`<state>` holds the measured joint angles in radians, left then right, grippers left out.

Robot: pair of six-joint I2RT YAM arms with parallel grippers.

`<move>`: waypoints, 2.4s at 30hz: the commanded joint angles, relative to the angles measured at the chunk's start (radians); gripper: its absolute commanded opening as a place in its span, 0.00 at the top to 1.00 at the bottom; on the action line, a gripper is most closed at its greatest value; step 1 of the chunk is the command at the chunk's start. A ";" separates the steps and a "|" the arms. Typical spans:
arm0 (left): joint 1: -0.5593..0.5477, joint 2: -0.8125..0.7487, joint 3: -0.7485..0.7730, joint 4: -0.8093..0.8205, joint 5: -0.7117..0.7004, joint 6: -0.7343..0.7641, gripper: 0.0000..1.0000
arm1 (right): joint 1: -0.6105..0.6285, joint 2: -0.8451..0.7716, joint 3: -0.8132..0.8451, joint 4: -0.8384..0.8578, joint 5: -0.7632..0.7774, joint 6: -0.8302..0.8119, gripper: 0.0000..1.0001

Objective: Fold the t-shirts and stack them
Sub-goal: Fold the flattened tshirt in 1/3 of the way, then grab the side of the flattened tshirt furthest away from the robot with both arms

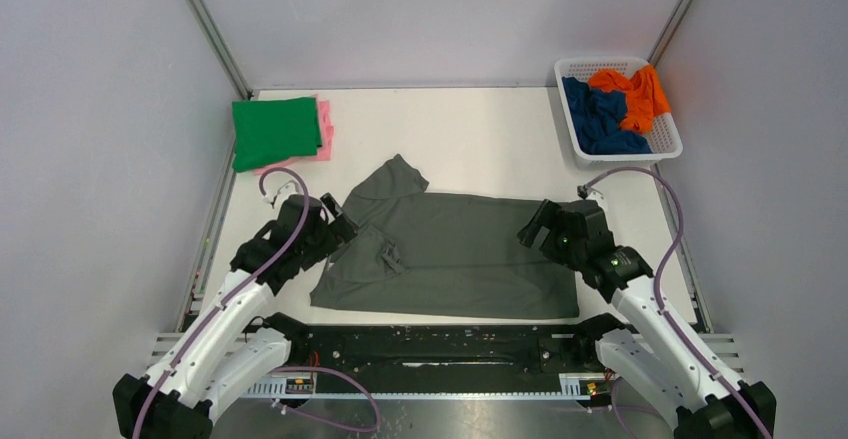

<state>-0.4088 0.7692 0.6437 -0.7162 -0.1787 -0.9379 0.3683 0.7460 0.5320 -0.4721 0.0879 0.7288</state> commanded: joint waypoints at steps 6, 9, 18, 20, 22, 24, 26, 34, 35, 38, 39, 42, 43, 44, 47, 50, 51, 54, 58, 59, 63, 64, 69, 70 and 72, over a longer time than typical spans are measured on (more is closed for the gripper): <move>-0.002 0.199 0.202 0.093 -0.124 0.131 0.01 | 0.008 0.230 0.179 0.055 -0.029 -0.139 0.02; -0.001 0.287 0.280 0.111 -0.160 0.165 0.01 | 0.008 0.277 0.193 0.088 -0.034 -0.147 0.02; 0.058 0.589 0.474 0.235 -0.079 0.235 0.01 | 0.006 0.322 0.203 0.155 0.060 -0.236 0.02; 0.078 0.665 0.538 0.237 -0.064 0.254 0.01 | 0.004 0.332 0.206 0.160 0.098 -0.244 0.02; 0.091 0.747 0.605 0.235 -0.061 0.269 0.01 | 0.000 0.357 0.216 0.162 0.124 -0.243 0.02; 0.100 0.851 0.684 0.228 -0.042 0.283 0.01 | -0.009 0.395 0.244 0.160 0.119 -0.242 0.02; 0.108 0.939 0.779 0.223 -0.021 0.300 0.01 | -0.019 0.443 0.280 0.148 0.102 -0.232 0.02; 0.156 1.349 1.267 0.084 0.028 0.438 0.01 | -0.044 0.568 0.337 0.144 0.043 -0.214 0.02; 0.156 1.400 1.327 0.064 0.034 0.452 0.01 | -0.045 0.572 0.336 0.144 0.042 -0.213 0.02; 0.155 1.523 1.475 0.012 0.133 0.479 0.01 | -0.053 0.576 0.327 0.143 0.042 -0.217 0.02; 0.154 1.544 1.488 0.015 0.166 0.482 0.01 | -0.055 0.574 0.324 0.143 0.044 -0.218 0.02; 0.140 1.571 1.473 0.023 0.200 0.510 0.01 | -0.063 0.570 0.315 0.145 0.053 -0.216 0.02; 0.130 1.576 1.463 0.029 0.203 0.531 0.02 | -0.065 0.569 0.314 0.143 0.052 -0.215 0.02; 0.118 1.582 1.457 0.030 0.201 0.549 0.02 | -0.066 0.570 0.312 0.143 0.052 -0.214 0.02; 0.086 1.605 1.460 0.014 0.184 0.585 0.05 | -0.071 0.573 0.310 0.143 0.046 -0.210 0.02; 0.067 1.626 1.470 -0.014 0.148 0.597 0.12 | -0.071 0.577 0.311 0.135 0.073 -0.210 0.02; 0.064 1.629 1.469 -0.023 0.139 0.598 0.16 | -0.072 0.577 0.312 0.128 0.089 -0.210 0.02; 0.061 1.631 1.456 -0.042 0.126 0.601 0.26 | -0.074 0.575 0.313 0.117 0.118 -0.210 0.02; 0.052 1.615 1.402 -0.047 0.120 0.616 0.38 | -0.078 0.573 0.313 0.099 0.155 -0.210 0.02; 0.051 1.614 1.389 -0.047 0.112 0.615 0.41 | -0.079 0.574 0.315 0.095 0.160 -0.211 0.02; 0.050 1.619 1.376 -0.053 0.090 0.612 0.56 | -0.083 0.576 0.315 0.090 0.168 -0.210 0.01; 0.050 1.618 1.373 -0.055 0.086 0.611 0.60 | -0.084 0.578 0.315 0.091 0.169 -0.211 0.02; 0.051 1.608 1.364 -0.053 0.050 0.612 0.99 | -0.093 0.613 0.339 0.081 0.185 -0.215 0.02; 0.051 1.603 1.359 -0.054 0.036 0.610 1.00 | -0.094 0.628 0.352 0.075 0.190 -0.215 0.02; 0.054 1.585 1.337 -0.037 0.009 0.610 1.00 | -0.096 0.666 0.381 0.069 0.199 -0.216 0.01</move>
<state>-0.3603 2.3936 2.0293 -0.7410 -0.0944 -0.3359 0.2836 1.3575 0.8410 -0.3836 0.2295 0.5137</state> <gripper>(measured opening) 0.016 0.985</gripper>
